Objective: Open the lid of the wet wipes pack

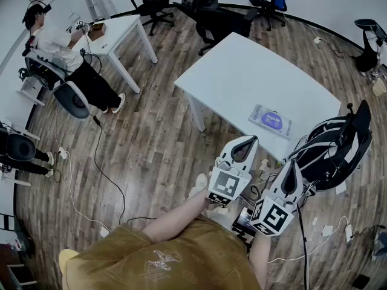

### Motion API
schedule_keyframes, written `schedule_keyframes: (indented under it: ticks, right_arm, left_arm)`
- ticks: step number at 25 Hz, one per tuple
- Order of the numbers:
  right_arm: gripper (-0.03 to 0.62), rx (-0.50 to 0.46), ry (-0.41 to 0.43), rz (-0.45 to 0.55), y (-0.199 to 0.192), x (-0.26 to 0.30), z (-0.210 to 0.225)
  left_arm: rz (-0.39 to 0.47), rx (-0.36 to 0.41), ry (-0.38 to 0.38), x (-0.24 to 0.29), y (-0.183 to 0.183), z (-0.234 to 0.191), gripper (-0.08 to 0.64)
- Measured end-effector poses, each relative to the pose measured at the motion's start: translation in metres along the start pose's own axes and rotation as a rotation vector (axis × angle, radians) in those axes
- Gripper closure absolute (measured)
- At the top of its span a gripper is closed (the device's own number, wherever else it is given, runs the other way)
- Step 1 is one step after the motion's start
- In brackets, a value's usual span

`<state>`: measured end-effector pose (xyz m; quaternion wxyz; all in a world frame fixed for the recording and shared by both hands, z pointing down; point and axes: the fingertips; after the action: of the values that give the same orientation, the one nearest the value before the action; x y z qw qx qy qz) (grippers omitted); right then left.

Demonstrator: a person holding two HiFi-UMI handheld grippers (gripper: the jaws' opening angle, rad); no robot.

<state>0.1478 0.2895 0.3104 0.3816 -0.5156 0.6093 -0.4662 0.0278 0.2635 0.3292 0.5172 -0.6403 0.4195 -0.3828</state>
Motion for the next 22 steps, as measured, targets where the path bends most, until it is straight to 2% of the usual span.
schedule_keyframes:
  ticks: [7, 14, 22]
  right_arm:
    - [0.584, 0.008, -0.003, -0.011, -0.004, 0.005, 0.001]
    - [0.584, 0.024, 0.001, -0.008, 0.002, 0.03, 0.0]
    - [0.584, 0.068, 0.052, -0.007, 0.011, 0.079, -0.011]
  left_arm:
    - [-0.01, -0.011, -0.006, 0.007, -0.004, -0.004, 0.554]
    - [-0.015, -0.023, -0.044, 0.037, 0.0, -0.015, 0.554]
    - [0.006, -0.116, -0.155, 0.088, 0.019, -0.038, 0.554]
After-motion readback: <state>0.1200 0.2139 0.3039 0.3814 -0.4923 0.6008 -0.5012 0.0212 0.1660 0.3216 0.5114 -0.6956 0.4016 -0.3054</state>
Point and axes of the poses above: the fingertips, and each gripper's own axes: x forward along the fingers, z to its right, y out of its top, and after that the axes turned 12 degrees about -x, right-handed
